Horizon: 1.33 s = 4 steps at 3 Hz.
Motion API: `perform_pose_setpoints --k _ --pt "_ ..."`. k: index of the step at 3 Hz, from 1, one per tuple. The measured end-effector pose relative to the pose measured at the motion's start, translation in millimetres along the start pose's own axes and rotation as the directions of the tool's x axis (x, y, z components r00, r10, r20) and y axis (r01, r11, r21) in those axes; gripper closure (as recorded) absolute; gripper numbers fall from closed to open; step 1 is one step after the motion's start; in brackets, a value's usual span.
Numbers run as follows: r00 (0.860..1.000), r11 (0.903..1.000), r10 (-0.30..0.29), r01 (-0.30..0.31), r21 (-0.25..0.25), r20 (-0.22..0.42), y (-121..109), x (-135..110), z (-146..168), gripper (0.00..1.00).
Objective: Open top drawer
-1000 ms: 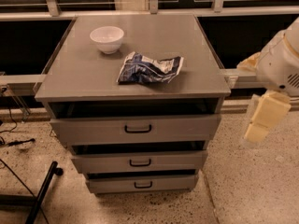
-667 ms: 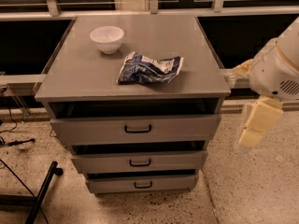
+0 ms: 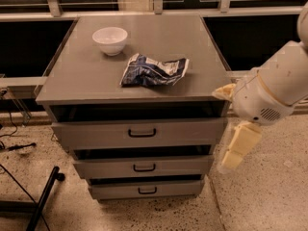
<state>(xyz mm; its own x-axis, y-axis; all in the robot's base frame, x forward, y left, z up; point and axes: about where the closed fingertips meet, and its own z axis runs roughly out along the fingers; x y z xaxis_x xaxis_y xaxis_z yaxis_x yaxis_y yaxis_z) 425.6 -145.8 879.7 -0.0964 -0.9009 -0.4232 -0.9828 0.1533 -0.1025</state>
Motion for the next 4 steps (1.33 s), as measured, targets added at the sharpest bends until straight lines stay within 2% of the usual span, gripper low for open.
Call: perform_pose_setpoints --k 1,2,3,4 --pt "0.995 0.9995 -0.032 0.031 0.006 0.099 7.6 -12.1 32.3 0.00" --pt "0.988 0.9977 -0.057 0.051 0.044 0.144 8.8 -21.2 51.9 0.00" --pt "0.988 0.9977 -0.058 0.052 0.044 0.144 9.0 -21.2 52.4 0.00" --pt "0.979 0.9950 -0.096 0.099 -0.009 0.180 12.3 -33.9 85.6 0.00"
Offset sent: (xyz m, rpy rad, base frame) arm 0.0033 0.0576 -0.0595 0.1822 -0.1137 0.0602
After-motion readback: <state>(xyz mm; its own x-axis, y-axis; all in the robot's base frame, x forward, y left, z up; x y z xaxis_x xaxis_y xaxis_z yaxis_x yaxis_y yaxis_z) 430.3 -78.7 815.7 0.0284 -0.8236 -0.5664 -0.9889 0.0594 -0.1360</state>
